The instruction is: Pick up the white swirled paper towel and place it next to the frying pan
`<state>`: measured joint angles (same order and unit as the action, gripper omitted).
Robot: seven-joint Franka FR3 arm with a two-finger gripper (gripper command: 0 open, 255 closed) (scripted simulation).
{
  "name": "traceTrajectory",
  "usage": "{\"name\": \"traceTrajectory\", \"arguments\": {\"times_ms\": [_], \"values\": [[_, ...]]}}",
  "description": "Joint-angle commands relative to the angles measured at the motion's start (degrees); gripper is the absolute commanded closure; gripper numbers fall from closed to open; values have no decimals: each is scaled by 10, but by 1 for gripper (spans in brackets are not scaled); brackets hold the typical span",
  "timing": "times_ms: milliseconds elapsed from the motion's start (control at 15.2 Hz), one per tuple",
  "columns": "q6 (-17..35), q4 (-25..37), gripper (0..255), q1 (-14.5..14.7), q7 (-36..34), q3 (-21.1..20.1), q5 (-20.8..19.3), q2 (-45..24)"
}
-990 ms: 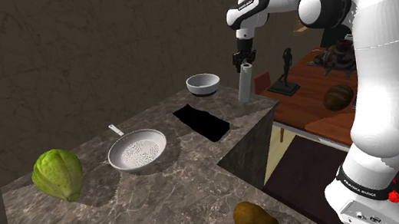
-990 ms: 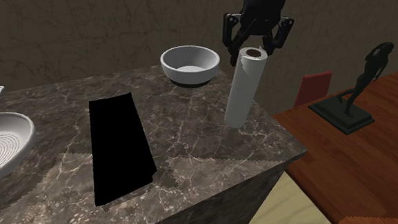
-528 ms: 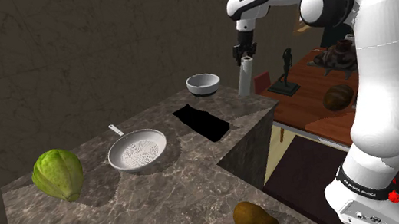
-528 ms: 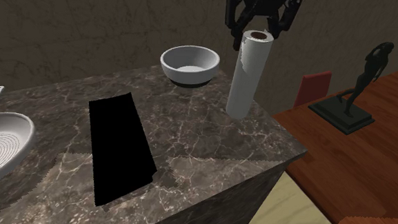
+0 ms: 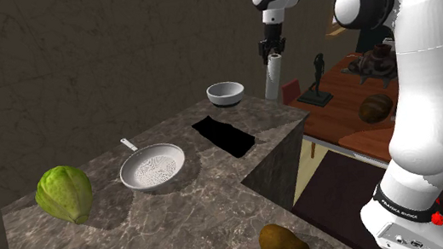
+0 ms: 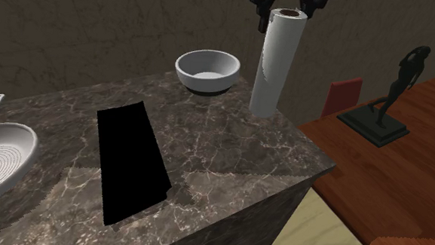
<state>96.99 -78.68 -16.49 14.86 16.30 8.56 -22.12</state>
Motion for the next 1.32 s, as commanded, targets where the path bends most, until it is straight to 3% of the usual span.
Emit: {"name": "traceTrajectory", "arguments": {"times_ms": [0, 132, 660, 1254], "values": [[-16, 19, 255, -2, -1, 0, 0, -3], [-29, 32, 255, -3, -1, 0, 1, -4], [-41, -32, 255, 68, -94, -25, -24, 82], [-78, -37, 255, 137, -206, -66, -38, 133]]}}
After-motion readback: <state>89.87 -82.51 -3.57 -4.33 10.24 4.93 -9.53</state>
